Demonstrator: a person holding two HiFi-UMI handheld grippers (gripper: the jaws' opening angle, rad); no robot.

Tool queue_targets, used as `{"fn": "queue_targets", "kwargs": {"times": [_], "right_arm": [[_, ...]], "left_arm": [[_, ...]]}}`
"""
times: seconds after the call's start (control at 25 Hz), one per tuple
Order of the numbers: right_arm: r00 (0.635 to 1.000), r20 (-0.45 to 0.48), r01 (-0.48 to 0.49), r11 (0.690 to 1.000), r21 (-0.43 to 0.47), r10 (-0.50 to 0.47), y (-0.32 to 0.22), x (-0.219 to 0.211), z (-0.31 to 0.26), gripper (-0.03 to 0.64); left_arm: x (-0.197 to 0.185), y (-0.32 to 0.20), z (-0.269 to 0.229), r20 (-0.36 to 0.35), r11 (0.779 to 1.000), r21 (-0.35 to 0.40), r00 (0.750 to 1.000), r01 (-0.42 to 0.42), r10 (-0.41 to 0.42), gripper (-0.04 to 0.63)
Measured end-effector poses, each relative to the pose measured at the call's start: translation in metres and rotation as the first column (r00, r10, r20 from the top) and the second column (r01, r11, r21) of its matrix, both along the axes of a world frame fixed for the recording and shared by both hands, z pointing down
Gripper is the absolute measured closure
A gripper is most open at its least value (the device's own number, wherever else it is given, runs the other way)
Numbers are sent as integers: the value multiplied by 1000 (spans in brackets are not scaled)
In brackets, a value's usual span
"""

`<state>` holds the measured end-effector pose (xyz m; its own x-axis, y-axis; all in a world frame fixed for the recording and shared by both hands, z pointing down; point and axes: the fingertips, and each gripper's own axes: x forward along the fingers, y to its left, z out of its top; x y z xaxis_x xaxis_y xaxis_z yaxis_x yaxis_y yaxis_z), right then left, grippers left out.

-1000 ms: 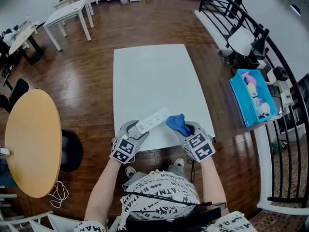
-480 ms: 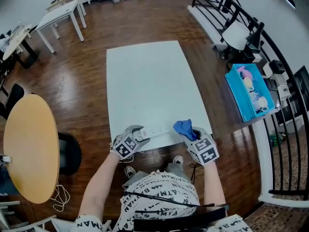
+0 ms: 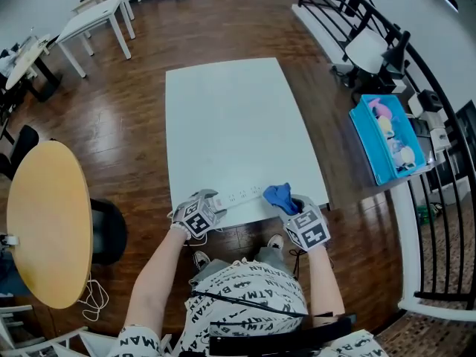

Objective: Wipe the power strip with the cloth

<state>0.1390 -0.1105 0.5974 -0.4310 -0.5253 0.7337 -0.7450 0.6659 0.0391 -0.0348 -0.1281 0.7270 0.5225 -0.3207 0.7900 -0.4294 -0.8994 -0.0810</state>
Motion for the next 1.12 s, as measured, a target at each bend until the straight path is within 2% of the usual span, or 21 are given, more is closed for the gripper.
{"fn": "queue_targets", "kwargs": {"times": [0.28, 0.48, 0.64, 0.8, 0.88, 0.92, 0.96, 1.04, 1.08, 1.12], "right_arm": [[1000, 11, 6, 999, -42, -5, 9, -7, 18, 480], [1000, 21, -18, 999, -46, 19, 2, -7, 19, 480], [998, 31, -53, 997, -52, 55, -5, -4, 23, 480], [990, 87, -106, 993, -53, 110, -16, -1, 20, 480], [983, 119, -134, 990, -50, 139, -22, 2, 18, 479], [978, 140, -148, 988, -48, 154, -25, 2, 16, 479], [973, 161, -162, 986, -46, 168, -28, 2, 15, 479], [963, 194, -183, 982, -39, 187, -34, -2, 11, 479], [960, 202, -189, 981, -34, 192, -36, -4, 9, 479], [960, 203, -193, 981, -26, 194, -38, -6, 8, 479]], "left_arm": [[-4, 0, 11, 32, 998, -53, 999, 22, -21, 310], [-13, -7, 15, 40, 983, -123, 990, 137, -133, 250], [-14, -12, -3, -23, 971, -128, 978, 201, -205, 246], [-26, -30, -39, -112, 941, -81, 935, 328, -335, 245], [-38, -41, -64, -173, 903, -44, 887, 427, -427, 253], [-45, -45, -78, -207, 870, -27, 849, 492, -486, 289], [-53, -48, -91, -241, 826, -12, 800, 563, -549, 339], [-68, -49, -116, -315, 726, -6, 688, 688, -654, 487], [-72, -47, -126, -354, 687, -23, 637, 727, -685, 562], [-72, -44, -134, -388, 661, -46, 597, 749, -702, 584]]}}
